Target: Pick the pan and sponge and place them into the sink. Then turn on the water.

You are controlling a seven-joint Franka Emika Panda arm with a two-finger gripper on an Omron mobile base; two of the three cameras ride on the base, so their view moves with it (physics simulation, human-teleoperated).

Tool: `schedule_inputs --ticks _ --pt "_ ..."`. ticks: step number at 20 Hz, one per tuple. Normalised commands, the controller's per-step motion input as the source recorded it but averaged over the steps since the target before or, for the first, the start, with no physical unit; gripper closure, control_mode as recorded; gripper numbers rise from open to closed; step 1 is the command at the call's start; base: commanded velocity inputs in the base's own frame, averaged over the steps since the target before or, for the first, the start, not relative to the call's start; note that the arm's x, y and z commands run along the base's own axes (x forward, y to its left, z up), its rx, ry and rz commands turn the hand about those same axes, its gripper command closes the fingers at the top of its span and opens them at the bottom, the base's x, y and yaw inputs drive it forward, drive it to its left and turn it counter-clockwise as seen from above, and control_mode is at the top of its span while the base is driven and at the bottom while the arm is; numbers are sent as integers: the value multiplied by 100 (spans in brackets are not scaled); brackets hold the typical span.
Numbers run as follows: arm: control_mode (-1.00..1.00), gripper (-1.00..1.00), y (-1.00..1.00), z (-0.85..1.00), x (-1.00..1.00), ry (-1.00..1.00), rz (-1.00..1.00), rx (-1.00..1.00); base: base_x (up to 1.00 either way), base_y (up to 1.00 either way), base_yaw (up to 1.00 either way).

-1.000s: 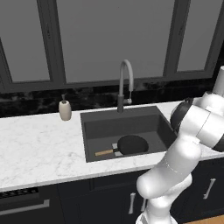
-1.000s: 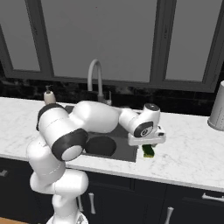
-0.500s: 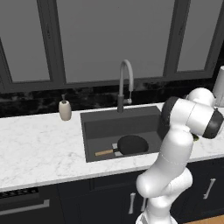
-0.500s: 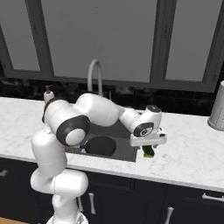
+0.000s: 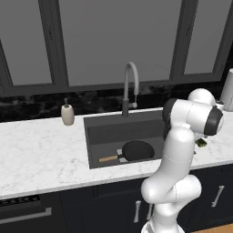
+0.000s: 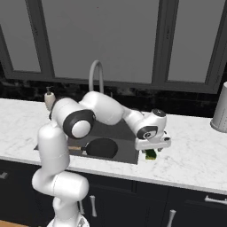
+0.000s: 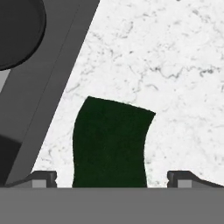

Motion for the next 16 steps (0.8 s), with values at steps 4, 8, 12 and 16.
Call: schedule_inputs --ticks 4,8,12,16 --pt "-100 -100 0 -17 2 0 6 0 0 0 0" --pt "-100 -100 0 -16 4 0 6 0 0 0 0" --pt "-100 -100 0 -23 5 0 6 0 0 0 0" --pt "-100 -100 3 -31 0 0 2 0 0 0 0"
